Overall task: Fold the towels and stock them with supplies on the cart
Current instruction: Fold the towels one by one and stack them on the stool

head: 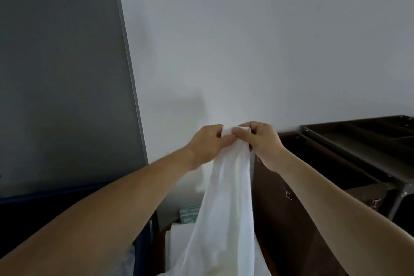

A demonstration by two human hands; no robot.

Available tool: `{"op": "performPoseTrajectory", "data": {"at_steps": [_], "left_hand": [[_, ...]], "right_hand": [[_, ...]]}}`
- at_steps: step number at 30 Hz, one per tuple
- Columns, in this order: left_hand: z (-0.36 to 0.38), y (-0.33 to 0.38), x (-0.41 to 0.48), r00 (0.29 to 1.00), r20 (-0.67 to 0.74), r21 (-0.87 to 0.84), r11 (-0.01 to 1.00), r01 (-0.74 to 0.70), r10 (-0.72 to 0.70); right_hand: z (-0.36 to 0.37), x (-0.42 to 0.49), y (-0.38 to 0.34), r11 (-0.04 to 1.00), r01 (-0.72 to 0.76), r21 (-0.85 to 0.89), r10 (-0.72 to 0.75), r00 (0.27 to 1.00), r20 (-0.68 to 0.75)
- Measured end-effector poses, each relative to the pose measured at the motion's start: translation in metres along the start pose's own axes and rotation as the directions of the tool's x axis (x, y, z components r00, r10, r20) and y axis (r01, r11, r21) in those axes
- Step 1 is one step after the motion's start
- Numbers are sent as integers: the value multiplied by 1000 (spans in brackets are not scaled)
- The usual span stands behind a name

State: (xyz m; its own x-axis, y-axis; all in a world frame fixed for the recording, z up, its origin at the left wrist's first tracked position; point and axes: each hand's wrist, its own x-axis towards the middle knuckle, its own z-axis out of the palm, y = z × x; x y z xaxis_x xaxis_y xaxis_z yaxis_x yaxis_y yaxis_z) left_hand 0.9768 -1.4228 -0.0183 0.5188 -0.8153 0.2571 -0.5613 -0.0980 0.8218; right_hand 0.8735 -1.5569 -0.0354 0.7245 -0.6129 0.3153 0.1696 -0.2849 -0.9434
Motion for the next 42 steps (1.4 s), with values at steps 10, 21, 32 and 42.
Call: {"op": "performPoseTrajectory", "data": {"at_steps": [10, 21, 32, 42], "left_hand": [[-41, 38, 29, 942, -332, -282, 958, -57, -42], [-88, -3, 6, 995, -101, 20, 1000, -24, 26], [-71, 42, 4, 981, -187, -260, 961, -94, 46], [-102, 25, 11, 993, -29, 372, 924, -92, 110]], "right_hand": [[16, -20, 55, 954, -232, -187, 247, 967, 60], [-22, 9, -6, 972, 47, -229, -72, 992, -99], [17, -11, -9, 990, -117, -82, 135, 955, 263], [0, -4, -13, 974, -166, 157, 181, 980, -87]]}}
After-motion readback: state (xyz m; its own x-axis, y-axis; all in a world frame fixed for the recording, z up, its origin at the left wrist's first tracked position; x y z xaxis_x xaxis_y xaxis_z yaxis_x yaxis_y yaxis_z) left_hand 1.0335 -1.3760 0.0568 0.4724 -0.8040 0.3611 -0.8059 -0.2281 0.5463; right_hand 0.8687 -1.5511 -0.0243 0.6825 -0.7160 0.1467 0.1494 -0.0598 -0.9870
